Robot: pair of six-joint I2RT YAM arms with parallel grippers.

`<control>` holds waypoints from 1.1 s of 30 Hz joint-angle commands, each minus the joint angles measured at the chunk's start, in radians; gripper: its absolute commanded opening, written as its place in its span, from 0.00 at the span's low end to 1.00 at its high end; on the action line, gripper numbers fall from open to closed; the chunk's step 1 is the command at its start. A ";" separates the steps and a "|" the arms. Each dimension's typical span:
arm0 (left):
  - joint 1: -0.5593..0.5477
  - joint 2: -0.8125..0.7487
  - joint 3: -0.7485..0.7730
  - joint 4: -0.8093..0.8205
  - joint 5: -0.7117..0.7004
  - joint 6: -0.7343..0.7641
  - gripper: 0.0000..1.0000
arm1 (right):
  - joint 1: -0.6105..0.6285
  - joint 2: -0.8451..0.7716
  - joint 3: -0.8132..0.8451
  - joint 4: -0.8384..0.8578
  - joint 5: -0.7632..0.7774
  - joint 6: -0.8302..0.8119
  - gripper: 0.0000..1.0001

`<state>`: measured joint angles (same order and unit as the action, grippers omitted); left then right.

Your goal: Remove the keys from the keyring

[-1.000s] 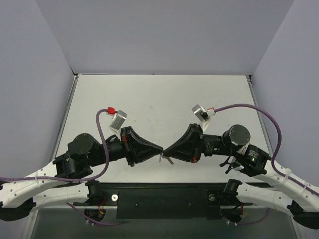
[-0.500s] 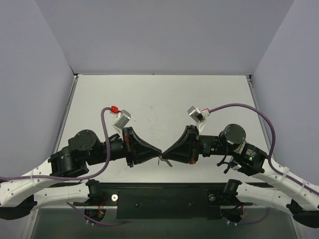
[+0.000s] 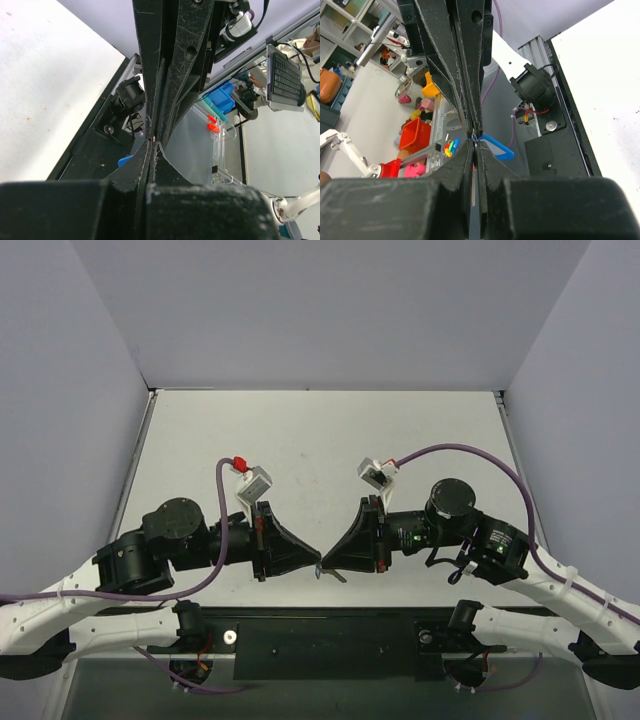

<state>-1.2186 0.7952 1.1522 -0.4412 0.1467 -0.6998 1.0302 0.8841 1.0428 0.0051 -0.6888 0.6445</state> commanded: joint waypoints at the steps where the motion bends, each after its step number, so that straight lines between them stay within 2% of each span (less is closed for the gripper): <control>1: -0.002 0.007 0.024 -0.033 0.051 -0.006 0.00 | 0.010 0.006 0.071 -0.073 -0.055 -0.052 0.00; 13: -0.002 0.139 0.099 -0.106 0.215 0.025 0.00 | 0.042 0.056 0.129 -0.177 -0.100 -0.106 0.00; 17: -0.002 0.136 0.101 -0.117 0.205 0.029 0.00 | 0.044 0.058 0.134 -0.186 -0.091 -0.114 0.00; 24: -0.002 0.118 0.099 -0.136 0.090 0.016 0.00 | 0.044 0.010 0.099 -0.177 0.000 -0.124 0.00; 26: -0.002 0.124 0.118 -0.136 0.053 0.014 0.09 | 0.044 -0.016 0.082 -0.166 0.035 -0.117 0.00; 29: -0.002 0.125 0.150 -0.136 -0.002 0.019 0.43 | 0.044 -0.063 0.043 -0.140 0.108 -0.086 0.00; 30: -0.001 0.119 0.153 -0.130 -0.040 0.019 0.46 | 0.044 -0.076 0.036 -0.137 0.151 -0.080 0.00; 32: -0.001 0.108 0.158 -0.119 -0.107 0.007 0.61 | 0.044 -0.111 -0.004 -0.122 0.216 -0.068 0.00; 33: -0.001 0.101 0.159 -0.111 -0.137 0.000 0.81 | 0.044 -0.134 -0.013 -0.117 0.236 -0.062 0.00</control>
<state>-1.2186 0.9199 1.2556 -0.5835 0.1577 -0.6930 1.0683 0.8207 1.0729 -0.2005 -0.5983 0.5529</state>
